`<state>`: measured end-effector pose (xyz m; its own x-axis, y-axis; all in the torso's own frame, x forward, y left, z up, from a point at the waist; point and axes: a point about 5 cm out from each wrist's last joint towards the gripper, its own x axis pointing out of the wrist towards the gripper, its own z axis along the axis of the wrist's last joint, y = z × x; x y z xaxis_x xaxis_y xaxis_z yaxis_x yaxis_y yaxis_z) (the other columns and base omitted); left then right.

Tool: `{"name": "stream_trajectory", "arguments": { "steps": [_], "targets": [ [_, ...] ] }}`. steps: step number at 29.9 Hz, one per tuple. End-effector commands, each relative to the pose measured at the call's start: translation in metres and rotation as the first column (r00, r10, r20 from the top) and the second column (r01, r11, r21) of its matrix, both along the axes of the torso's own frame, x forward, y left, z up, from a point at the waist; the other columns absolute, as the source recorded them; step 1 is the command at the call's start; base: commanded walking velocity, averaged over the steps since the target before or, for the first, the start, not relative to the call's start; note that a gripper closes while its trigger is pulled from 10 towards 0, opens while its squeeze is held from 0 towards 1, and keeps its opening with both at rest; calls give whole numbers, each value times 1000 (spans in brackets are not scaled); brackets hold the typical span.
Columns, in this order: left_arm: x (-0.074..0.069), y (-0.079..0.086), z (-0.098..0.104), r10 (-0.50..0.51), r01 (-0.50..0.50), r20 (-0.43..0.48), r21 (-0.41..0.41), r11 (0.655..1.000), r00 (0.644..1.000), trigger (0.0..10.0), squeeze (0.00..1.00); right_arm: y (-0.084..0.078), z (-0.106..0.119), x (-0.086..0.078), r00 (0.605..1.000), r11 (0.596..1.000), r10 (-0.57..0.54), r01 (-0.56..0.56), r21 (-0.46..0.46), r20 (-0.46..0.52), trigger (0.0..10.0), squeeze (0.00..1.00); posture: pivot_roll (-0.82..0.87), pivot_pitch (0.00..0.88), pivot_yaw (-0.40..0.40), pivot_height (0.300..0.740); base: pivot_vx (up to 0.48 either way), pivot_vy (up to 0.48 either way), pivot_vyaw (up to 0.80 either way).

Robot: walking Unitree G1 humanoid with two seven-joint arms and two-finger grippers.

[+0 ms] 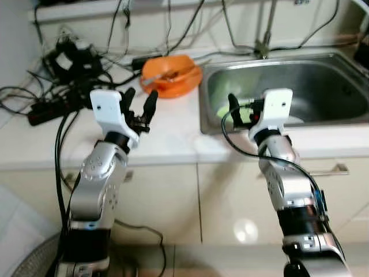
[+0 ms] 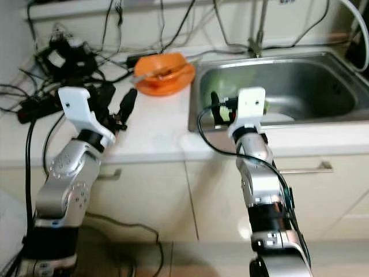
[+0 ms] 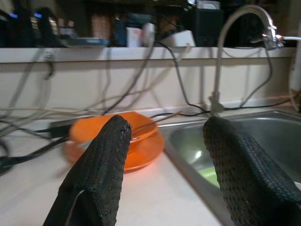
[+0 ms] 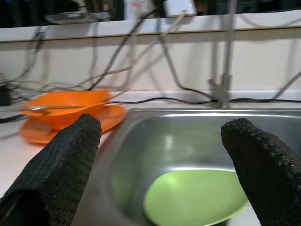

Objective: Kitchen organization

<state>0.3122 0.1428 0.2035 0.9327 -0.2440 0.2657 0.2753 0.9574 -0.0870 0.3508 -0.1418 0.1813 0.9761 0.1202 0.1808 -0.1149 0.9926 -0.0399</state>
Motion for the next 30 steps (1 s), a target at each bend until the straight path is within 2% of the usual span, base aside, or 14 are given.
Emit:
{"name": "stream_trajectory", "arguments": {
  "steps": [1, 16, 30],
  "targets": [
    [1, 1, 3, 0, 0, 11, 6, 1000, 1000, 10000, 0, 3, 4, 1, 1000, 1000, 7, -7, -9, 9, 10000, 0, -26, 0, 139, 740, 472, 0, 0],
    [0, 0, 1, -6, 6, 7, 2, 1000, 1000, 10000, 0, 4, 1, 0, 1000, 1000, 13, -12, -15, 2, 10000, 0, -26, 0, 138, 740, 472, 0, 0],
    [-6, 2, 0, 14, -14, 8, -15, 1000, 1000, 10000, 0, 5, 1, 1, 1000, 1000, 17, -17, -2, -2, 10000, 0, -17, 0, 135, 740, 0, 0, 0]
  ]
}}
